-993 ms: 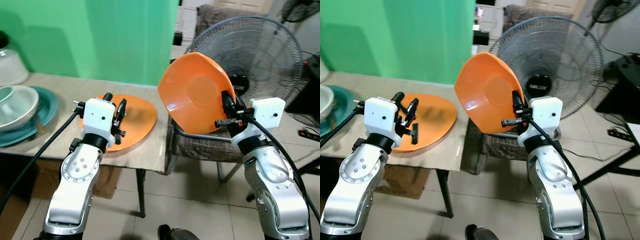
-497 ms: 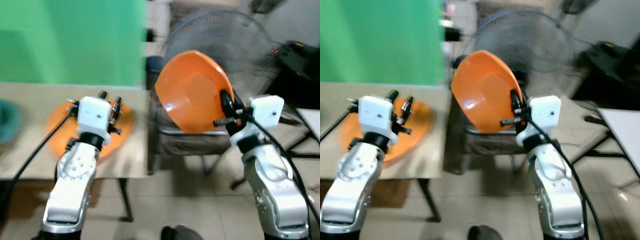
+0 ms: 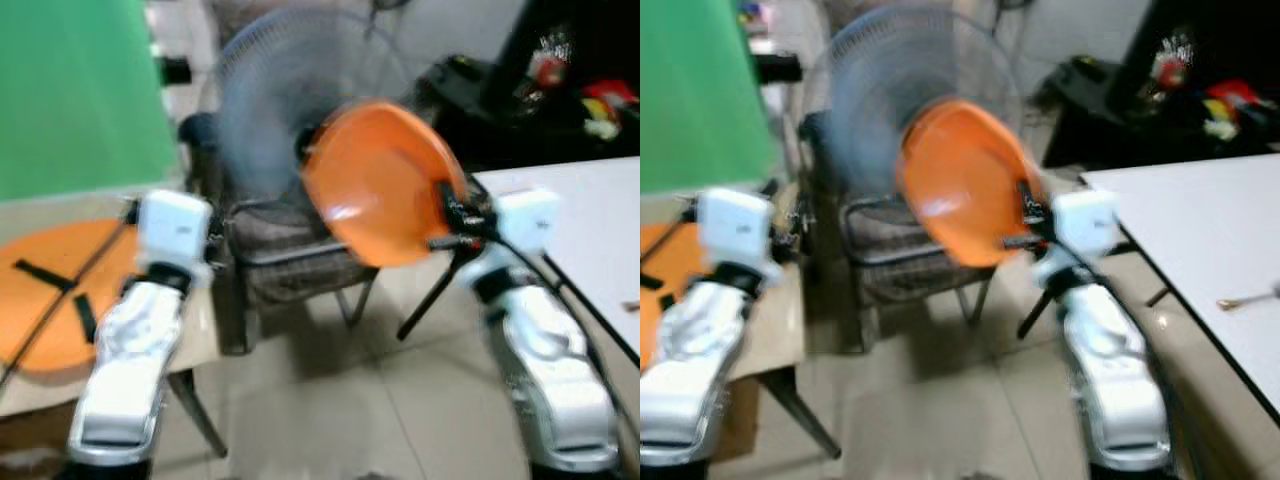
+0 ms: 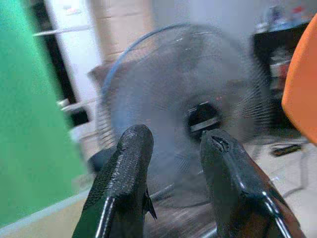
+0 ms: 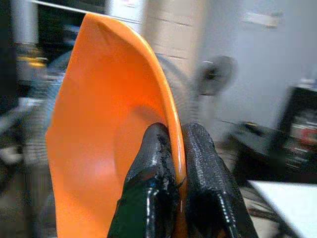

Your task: Setting the table

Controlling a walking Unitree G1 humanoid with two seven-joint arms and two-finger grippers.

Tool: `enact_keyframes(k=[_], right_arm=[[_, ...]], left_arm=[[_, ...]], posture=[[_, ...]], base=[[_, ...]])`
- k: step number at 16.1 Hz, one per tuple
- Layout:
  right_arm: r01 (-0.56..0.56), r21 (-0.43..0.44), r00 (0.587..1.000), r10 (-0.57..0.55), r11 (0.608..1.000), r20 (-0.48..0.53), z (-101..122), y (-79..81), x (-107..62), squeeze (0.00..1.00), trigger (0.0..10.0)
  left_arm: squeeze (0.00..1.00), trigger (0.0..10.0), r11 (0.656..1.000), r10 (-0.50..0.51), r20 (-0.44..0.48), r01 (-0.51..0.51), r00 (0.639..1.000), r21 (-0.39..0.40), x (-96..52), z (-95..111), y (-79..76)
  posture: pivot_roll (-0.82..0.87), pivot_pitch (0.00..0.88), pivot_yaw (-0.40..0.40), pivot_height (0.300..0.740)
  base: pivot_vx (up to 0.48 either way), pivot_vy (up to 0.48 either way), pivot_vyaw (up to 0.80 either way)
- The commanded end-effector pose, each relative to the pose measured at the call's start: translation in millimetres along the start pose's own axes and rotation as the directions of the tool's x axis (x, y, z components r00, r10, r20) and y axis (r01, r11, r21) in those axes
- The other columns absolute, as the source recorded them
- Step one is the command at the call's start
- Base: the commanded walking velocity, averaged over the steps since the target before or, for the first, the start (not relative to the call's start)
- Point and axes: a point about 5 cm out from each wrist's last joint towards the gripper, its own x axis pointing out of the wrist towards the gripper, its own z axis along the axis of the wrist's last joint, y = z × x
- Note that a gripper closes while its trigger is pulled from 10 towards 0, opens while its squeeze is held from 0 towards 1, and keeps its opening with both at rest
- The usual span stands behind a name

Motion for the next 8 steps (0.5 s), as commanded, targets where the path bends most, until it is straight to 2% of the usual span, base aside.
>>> enact_keyframes(k=[1, 4, 8], right_arm=[[-0.027, 0.009, 0.997, 0.026, 1.000, 0.067, 12.1, 6.2, 2.6, 0.00, 10.0], [-0.027, 0.009, 0.997, 0.027, 1.000, 0.069, 12.0, 6.5, 3.4, 0.00, 10.0], [-0.024, 0.015, 0.997, 0.023, 1.000, 0.069, 11.3, 7.6, 5.5, 0.00, 10.0]], left_arm=[[0.00, 10.0, 1.000, 0.022, 0.004, -0.022, 1.000, 0.022, 0.4, 1.7, 10.3], [0.00, 10.0, 0.999, 0.045, -0.002, -0.045, 0.999, 0.003, 1.0, 1.4, 15.4], [0.00, 10.0, 0.999, 0.040, -0.026, -0.041, 0.999, -0.029, 0.4, -2.3, 14.5]], posture=[[0.14, 0.000, -0.075, 0.740], [0.14, 0.000, -0.075, 0.740], [0.15, 0.000, -0.076, 0.740]], base=[[0.000, 0.000, -0.80], [0.000, 0.000, -0.80], [0.000, 0.000, -0.80]])
